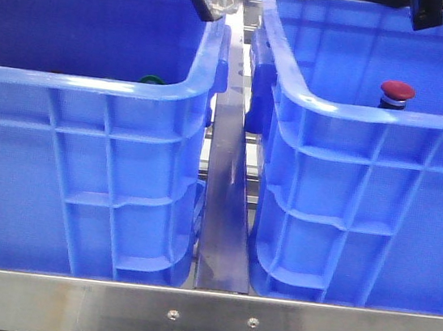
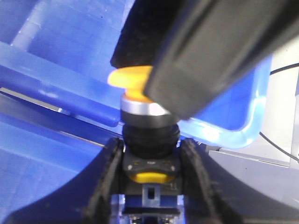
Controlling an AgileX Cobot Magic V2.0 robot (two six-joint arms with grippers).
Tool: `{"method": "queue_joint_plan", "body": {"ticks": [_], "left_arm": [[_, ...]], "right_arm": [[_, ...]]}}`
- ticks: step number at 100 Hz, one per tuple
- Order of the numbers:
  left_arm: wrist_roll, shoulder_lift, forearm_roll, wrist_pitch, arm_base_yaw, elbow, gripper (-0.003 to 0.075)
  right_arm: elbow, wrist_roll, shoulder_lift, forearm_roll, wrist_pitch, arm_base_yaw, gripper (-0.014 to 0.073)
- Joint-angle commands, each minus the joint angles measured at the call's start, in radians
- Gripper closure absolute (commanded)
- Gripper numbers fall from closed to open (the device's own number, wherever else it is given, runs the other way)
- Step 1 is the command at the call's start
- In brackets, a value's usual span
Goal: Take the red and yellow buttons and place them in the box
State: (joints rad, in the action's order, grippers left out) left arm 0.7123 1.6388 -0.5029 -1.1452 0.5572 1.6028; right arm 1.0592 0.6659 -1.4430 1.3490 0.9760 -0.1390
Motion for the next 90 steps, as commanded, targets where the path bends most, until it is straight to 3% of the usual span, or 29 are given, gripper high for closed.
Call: {"method": "queue_joint_plan", "body": {"ticks": [1,9,20,27,39,46,71,90], "left_arm": [[0.000,-0.046,-0.051,0.025,0.008,0.025,0.0693],[0.000,-0.046,-0.051,0.026,0.008,0.025,0.0685],[0.000,-0.046,-0.051,0.023,0.008,0.025,0.0632],[0.000,-0.046,-0.051,0.023,0.008,0.025,0.0531],[0.000,-0.046,-0.051,0.032,0.008,0.025,0.0258],[0.000,-0.046,-0.051,0.032,0.008,0.025,0.0159],[0.000,-0.046,-0.051,0.024,0.008,0.025,0.0136],[0.000,-0.046,-0.051,0.023,0.008,0.025,0.0136]], "right_arm": [[0.034,0.001,0.031,0.073,0.037,0.001,0.0310],[0.034,0.001,0.031,0.072,0.040,0.001,0.0389],[0.034,0.001,0.031,0.072,0.040,0.001,0.0389],[0.034,0.001,0.031,0.072,0.037,0.001,0.0390],[0.034,0.022,0.033,0.073,0.022,0.003,0.0390],[0.034,0.073,0.045,0.073,-0.004,0.018,0.0390],[0.034,0.226,0.177,0.032,-0.154,0.134,0.0391],[0.004,0.280,0.288,-0.181,-0.402,0.168,0.0391]]}}
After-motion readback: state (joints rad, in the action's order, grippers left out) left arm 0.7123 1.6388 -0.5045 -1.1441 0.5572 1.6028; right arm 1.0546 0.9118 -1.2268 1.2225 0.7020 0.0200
